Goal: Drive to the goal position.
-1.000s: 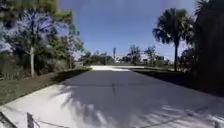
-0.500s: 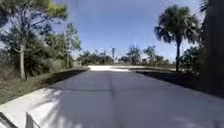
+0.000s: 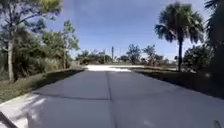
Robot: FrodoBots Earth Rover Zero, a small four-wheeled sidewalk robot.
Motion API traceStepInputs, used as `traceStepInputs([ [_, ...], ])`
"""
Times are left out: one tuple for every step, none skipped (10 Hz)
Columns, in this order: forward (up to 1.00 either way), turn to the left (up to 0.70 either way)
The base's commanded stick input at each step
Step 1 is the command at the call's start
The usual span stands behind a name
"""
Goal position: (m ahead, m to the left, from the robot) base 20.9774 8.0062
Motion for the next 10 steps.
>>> traceStepInputs([
  [0.85, 0.00],
  [0.85, 0.00],
  [0.85, 0.00],
  [0.85, 0.00],
  [0.85, 0.00],
  [0.85, 0.00],
  [0.85, 0.00],
  [0.85, 0.00],
  [0.85, 0.00],
  [0.85, 0.00],
])
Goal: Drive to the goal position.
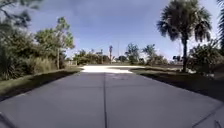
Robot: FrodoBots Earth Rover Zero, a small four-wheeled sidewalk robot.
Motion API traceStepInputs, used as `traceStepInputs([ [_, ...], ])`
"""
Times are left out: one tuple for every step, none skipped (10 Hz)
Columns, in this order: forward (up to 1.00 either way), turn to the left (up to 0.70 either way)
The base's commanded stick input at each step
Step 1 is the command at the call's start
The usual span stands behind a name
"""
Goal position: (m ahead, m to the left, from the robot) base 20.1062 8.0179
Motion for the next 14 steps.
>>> traceStepInputs([
  [0.85, 0.00],
  [0.85, 0.00],
  [0.85, 0.00],
  [0.85, 0.00],
  [0.85, 0.00],
  [0.85, 0.00],
  [0.85, 0.00],
  [0.85, 0.00],
  [0.85, 0.00],
  [0.85, 0.00],
  [0.85, 0.00],
  [0.85, 0.00],
  [0.85, 0.00],
  [0.85, 0.00],
])
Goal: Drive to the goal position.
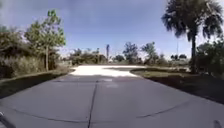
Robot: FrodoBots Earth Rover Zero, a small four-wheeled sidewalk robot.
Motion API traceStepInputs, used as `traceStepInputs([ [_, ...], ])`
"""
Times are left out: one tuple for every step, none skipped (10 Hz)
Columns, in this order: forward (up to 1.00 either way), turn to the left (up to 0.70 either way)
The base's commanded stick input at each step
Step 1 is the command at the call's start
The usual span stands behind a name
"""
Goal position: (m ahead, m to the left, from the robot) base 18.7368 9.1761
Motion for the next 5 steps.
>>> traceStepInputs([
  [0.85, 0.00],
  [0.85, 0.00],
  [0.85, 0.00],
  [0.85, 0.00],
  [0.85, 0.00],
])
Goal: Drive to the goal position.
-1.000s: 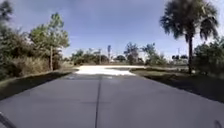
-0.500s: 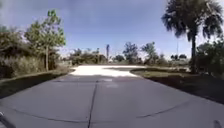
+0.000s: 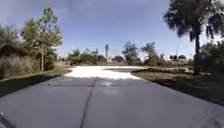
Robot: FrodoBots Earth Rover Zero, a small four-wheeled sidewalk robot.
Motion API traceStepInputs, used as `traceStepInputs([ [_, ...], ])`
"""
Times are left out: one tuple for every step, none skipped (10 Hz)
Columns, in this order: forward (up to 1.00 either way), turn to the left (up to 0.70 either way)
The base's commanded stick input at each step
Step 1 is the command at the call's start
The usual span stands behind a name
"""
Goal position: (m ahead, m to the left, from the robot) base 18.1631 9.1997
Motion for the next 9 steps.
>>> traceStepInputs([
  [0.85, 0.00],
  [0.85, 0.00],
  [0.85, 0.00],
  [0.85, 0.24],
  [0.85, 0.34],
  [0.85, 0.34],
  [0.85, 0.34],
  [0.85, 0.34],
  [0.85, 0.34],
])
